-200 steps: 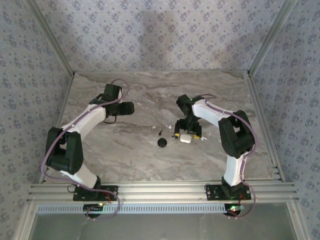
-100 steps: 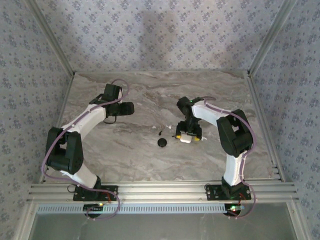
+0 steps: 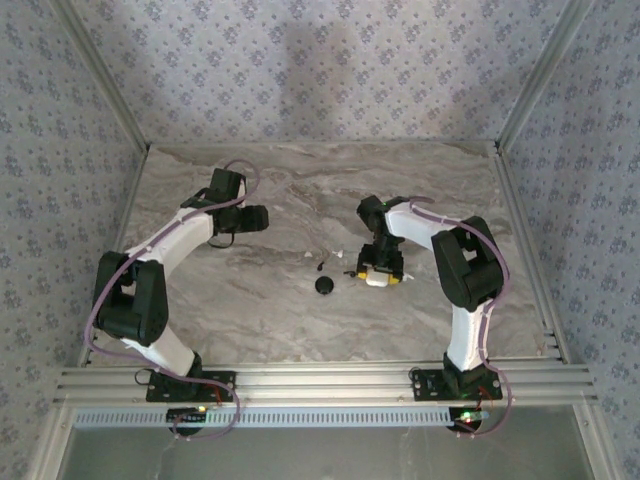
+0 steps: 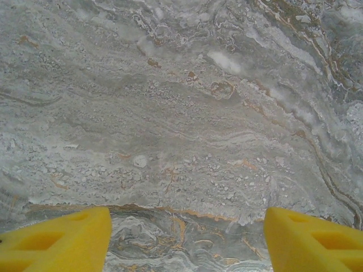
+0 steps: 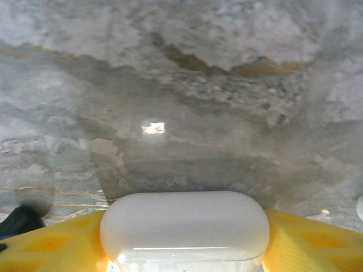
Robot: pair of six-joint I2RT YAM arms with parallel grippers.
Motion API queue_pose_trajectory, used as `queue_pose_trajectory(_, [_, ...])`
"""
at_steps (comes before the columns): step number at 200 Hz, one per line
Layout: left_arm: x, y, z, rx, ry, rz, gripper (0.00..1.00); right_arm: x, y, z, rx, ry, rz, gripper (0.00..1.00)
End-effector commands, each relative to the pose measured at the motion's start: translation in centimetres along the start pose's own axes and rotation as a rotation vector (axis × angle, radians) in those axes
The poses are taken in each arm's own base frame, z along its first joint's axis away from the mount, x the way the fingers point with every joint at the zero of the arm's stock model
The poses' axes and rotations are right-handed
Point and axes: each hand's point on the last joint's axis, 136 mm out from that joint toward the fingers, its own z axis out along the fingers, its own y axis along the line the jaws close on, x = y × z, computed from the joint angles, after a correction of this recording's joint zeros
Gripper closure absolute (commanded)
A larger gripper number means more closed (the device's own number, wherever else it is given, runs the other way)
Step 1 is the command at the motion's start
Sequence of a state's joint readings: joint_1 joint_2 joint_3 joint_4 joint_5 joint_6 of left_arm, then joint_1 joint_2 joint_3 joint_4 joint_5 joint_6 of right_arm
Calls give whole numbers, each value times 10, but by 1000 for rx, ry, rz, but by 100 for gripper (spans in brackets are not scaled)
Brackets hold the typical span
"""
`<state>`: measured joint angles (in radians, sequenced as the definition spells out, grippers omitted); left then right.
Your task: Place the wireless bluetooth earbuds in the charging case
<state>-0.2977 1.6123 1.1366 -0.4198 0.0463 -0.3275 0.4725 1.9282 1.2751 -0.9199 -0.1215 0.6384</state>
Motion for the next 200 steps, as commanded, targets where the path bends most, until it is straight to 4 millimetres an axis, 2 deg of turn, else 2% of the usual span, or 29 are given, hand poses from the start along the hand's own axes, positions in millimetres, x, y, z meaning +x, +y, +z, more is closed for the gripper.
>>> queue_pose_trajectory(1, [-10, -11, -5, 30, -12, 6, 30, -5, 4, 11, -18, 15, 7, 35])
queue_pose_trajectory(39, [-15, -16, -10, 42, -26, 15, 30, -3, 0, 11, -14, 17, 10, 40])
queue_pose_trajectory(60, [-21, -28, -18, 84, -58, 59, 31, -4, 1, -3, -31, -34, 3, 41])
queue_pose_trajectory(74, [-28, -46, -30, 146, -108, 117, 31, -6, 4, -24, -84, -95, -2, 41])
queue_pose_trajectory(88, [-33, -72, -45, 229, -173, 199, 31, -11, 12, -55, -177, -203, -12, 41])
queue_pose_trajectory(91, [-34, -78, -49, 248, -191, 218, 31, -7, 10, -54, -188, -206, -12, 41])
queue_pose_trajectory(99, [-36, -94, -57, 298, -241, 267, 31, -6, 16, -70, -259, -261, -15, 42])
queue_pose_trajectory(115, [-33, -127, -74, 427, -345, 345, 31, -7, 27, -104, -405, -382, -27, 46])
queue_pose_trajectory(140, [-26, -169, -99, 594, -485, 443, 33, -10, 39, -157, -582, -576, -67, 47])
queue_pose_trajectory(161, [-16, -194, -114, 674, -552, 529, 34, -7, 51, -193, -717, -666, -120, 47])
queue_pose_trajectory(200, [2, -223, -140, 800, -718, 666, 36, -1, 67, -236, -878, -770, -163, 47])
